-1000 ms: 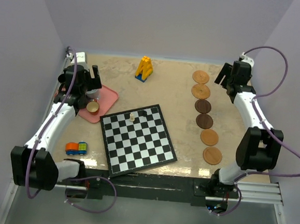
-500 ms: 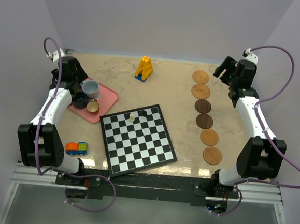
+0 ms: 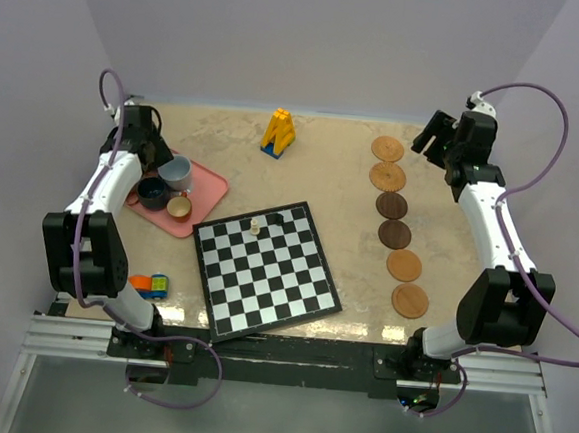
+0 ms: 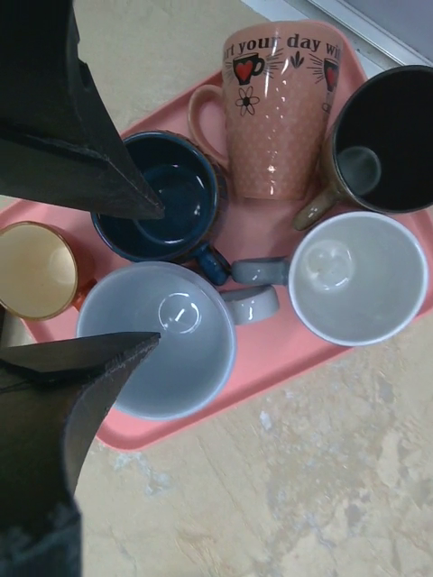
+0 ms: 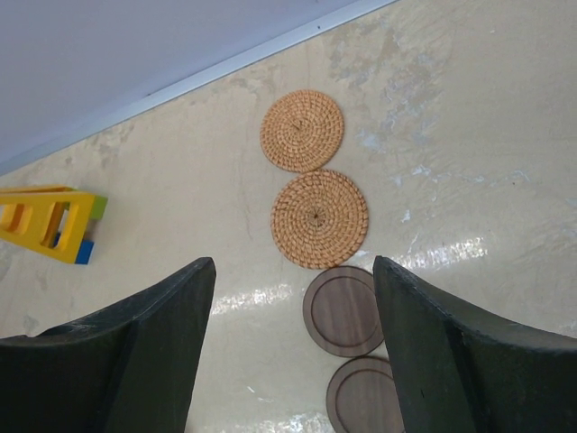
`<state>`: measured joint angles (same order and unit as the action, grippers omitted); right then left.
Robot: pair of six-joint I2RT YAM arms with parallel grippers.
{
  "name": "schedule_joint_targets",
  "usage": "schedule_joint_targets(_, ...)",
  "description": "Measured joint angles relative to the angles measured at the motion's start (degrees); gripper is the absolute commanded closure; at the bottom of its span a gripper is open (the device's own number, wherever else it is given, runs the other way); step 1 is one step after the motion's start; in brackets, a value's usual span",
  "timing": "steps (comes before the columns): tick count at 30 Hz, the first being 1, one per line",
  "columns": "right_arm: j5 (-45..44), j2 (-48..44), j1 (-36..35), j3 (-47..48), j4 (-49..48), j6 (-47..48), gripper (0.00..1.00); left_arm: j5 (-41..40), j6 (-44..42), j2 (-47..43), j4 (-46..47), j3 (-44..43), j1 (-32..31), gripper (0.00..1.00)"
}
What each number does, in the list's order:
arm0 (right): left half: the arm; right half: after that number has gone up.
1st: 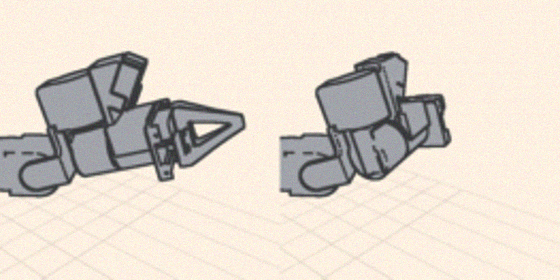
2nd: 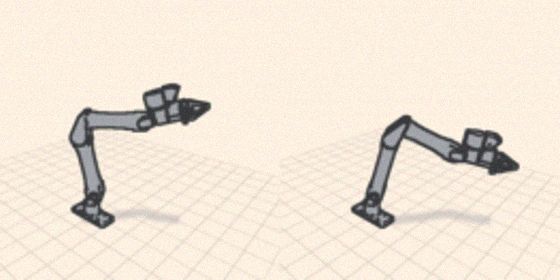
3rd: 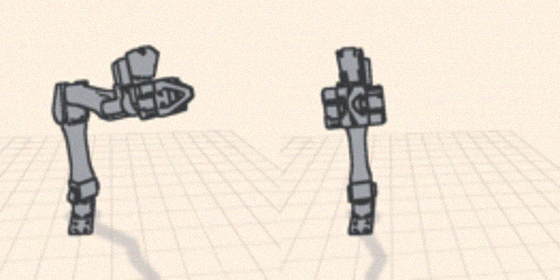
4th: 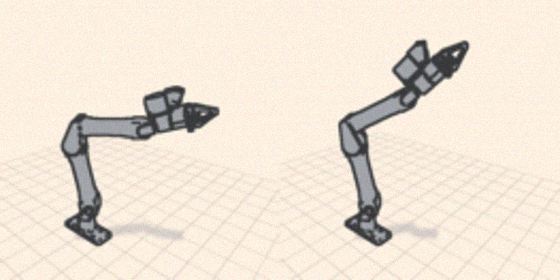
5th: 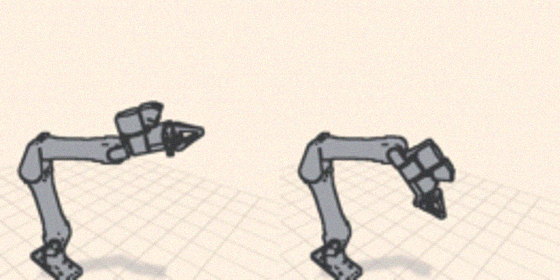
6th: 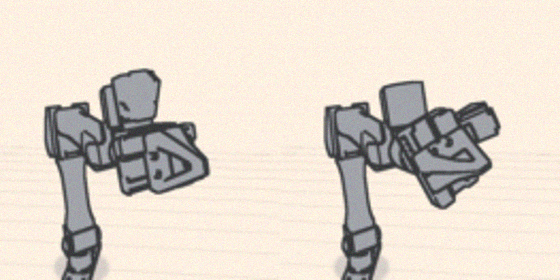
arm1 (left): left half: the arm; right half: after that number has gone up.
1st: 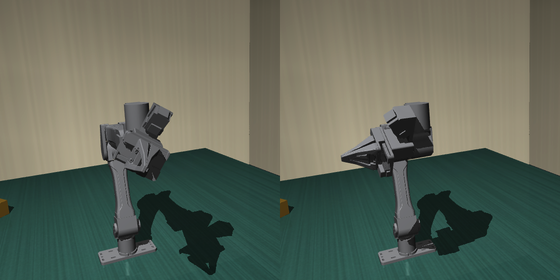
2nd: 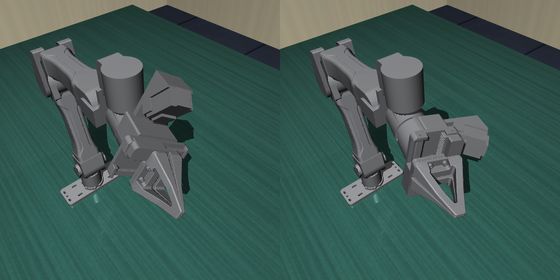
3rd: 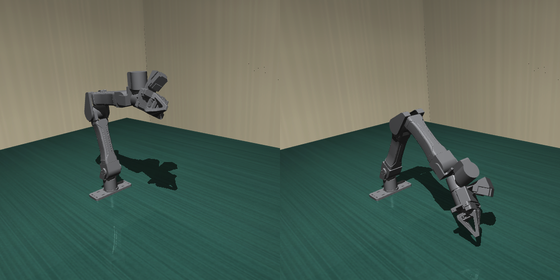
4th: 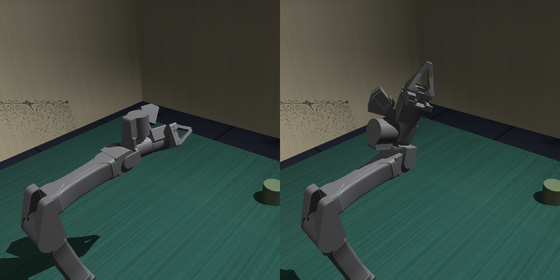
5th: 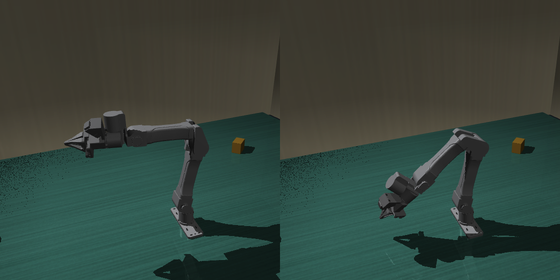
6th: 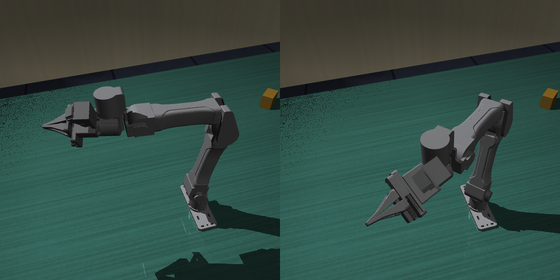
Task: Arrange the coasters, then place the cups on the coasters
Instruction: Pick up the cup from the tray.
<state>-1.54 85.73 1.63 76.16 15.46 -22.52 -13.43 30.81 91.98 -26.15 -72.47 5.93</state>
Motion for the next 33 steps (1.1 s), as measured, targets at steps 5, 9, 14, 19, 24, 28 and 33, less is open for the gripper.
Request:
schedule_joint_targets(5,0.0,0.0,0.0,0.0,1.3,0.7,0.26,0.3,-2.0,0.7,-2.4,-0.1,0.0,0.51)
schedule_joint_targets(9,0.1,0.0,0.0,-0.1,1.3,0.7,0.26,0.8,-3.8,3.0,-3.2,-0.8,0.0,0.56)
schedule_joint_targets(14,0.4,0.0,0.0,-0.1,1.3,0.7,0.27,1.2,-5.1,4.6,-4.1,-0.9,0.0,0.57)
schedule_joint_targets(19,0.9,0.0,0.0,-0.1,1.3,1.0,0.27,1.2,-6.5,4.8,-4.0,-0.9,0.0,0.59)
schedule_joint_targets(24,1.1,0.0,0.0,-0.1,1.3,1.1,0.28,1.2,-7.5,6.5,-3.0,-1.0,0.0,0.71)
schedule_joint_targets(28,1.1,0.0,0.0,-0.1,1.3,1.2,0.28,1.8,-8.0,8.0,-1.9,-1.0,0.0,0.85)
schedule_joint_targets(33,1.1,0.0,0.0,-0.1,1.4,1.2,0.28,3.5,-9.2,8.1,-1.1,-1.8,-0.3,1.0)
